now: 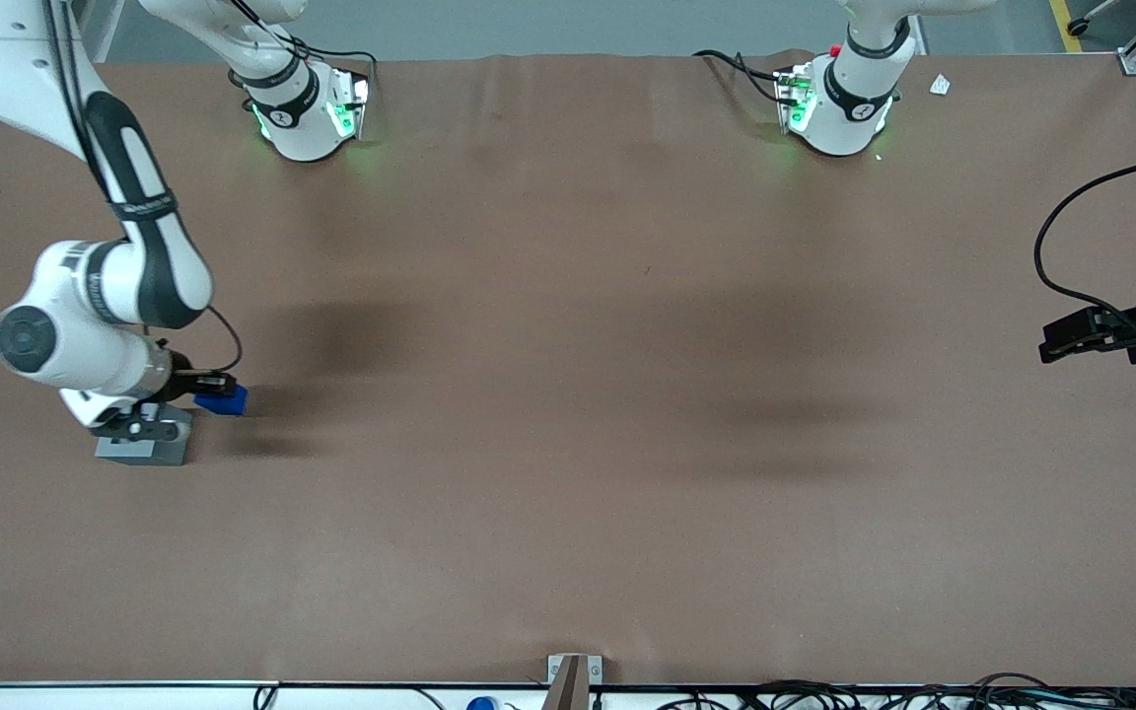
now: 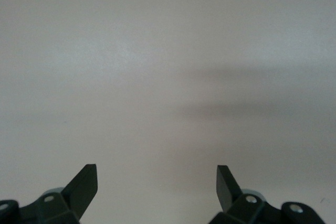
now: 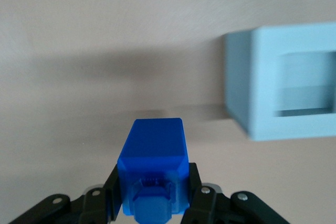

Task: Insert blue part into gray base with right arm
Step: 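Lift the blue block and carry it over the gray base, then lower the blue block into the gray base's square opening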

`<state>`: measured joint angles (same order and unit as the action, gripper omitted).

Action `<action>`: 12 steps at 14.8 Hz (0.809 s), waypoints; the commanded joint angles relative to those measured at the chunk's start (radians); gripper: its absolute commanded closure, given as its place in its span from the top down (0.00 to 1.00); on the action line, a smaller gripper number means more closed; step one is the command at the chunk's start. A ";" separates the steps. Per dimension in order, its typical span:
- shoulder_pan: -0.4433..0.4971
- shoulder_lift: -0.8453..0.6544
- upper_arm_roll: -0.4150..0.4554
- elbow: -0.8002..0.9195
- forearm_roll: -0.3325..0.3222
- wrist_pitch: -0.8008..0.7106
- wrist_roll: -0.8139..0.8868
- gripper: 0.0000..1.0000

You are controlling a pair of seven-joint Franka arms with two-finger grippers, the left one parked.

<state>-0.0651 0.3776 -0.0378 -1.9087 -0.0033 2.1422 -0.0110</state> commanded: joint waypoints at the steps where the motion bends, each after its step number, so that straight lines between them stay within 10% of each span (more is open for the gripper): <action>1: -0.059 -0.008 0.012 0.190 0.003 -0.183 0.006 0.01; 12: -0.130 0.121 0.013 0.369 0.008 -0.179 -0.009 0.00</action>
<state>-0.1548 0.4892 -0.0390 -1.5602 -0.0030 1.9731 -0.0108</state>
